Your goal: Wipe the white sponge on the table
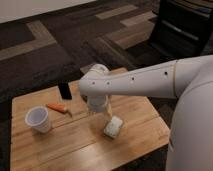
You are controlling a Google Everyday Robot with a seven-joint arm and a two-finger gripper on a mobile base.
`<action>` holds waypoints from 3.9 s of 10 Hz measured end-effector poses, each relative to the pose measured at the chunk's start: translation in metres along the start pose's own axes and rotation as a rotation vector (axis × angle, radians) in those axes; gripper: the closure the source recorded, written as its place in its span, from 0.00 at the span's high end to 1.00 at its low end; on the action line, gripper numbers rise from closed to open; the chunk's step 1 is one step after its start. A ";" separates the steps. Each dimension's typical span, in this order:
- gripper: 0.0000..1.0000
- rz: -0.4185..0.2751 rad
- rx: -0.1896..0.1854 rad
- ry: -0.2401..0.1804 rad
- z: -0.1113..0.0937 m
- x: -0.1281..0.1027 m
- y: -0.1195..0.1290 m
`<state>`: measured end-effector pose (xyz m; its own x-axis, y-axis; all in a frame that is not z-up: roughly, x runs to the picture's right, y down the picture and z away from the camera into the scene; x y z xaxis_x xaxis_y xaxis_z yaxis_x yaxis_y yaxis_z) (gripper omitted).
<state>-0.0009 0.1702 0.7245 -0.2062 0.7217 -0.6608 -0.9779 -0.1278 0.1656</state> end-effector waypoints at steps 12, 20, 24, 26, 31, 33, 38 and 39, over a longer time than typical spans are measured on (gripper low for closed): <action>0.65 0.100 0.004 0.034 0.050 -0.002 -0.024; 0.50 0.111 0.041 0.043 0.058 -0.003 -0.035; 0.06 0.033 0.050 0.014 0.052 -0.007 -0.015; 0.00 -0.017 0.043 0.015 0.051 -0.006 0.003; 0.00 -0.246 -0.034 0.008 0.042 -0.017 0.083; 0.00 -0.294 -0.060 0.001 0.035 -0.029 0.097; 0.00 -0.219 -0.066 0.029 0.042 -0.052 0.059; 0.00 -0.192 -0.059 0.031 0.042 -0.053 0.047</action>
<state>-0.0348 0.1549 0.7984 -0.0157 0.7155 -0.6984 -0.9995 -0.0299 -0.0082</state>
